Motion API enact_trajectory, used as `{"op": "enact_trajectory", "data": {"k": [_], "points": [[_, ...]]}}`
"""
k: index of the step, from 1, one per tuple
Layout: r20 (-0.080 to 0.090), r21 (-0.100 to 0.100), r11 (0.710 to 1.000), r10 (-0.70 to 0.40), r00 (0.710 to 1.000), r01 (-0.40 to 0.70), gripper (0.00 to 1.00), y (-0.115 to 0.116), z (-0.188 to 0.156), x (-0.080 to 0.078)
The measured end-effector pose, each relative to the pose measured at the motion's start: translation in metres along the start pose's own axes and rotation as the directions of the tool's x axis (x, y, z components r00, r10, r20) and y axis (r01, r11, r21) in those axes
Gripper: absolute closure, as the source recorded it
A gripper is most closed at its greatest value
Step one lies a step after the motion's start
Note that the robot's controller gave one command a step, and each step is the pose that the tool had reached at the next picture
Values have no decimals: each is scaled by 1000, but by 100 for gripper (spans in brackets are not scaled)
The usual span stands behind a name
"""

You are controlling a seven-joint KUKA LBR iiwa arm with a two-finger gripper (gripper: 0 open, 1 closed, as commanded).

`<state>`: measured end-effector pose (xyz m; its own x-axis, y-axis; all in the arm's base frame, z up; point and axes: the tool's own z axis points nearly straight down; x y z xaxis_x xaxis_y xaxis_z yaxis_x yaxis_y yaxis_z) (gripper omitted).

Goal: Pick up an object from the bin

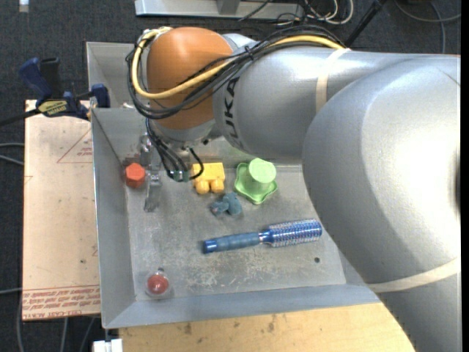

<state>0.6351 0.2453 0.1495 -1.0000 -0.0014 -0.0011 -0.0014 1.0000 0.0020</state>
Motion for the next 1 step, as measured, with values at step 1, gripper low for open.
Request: {"op": "enact_trajectory", "data": {"k": [1], "points": [[-5, 5, 993, -122, 993, 122, 0, -98, 24, 36]]}}
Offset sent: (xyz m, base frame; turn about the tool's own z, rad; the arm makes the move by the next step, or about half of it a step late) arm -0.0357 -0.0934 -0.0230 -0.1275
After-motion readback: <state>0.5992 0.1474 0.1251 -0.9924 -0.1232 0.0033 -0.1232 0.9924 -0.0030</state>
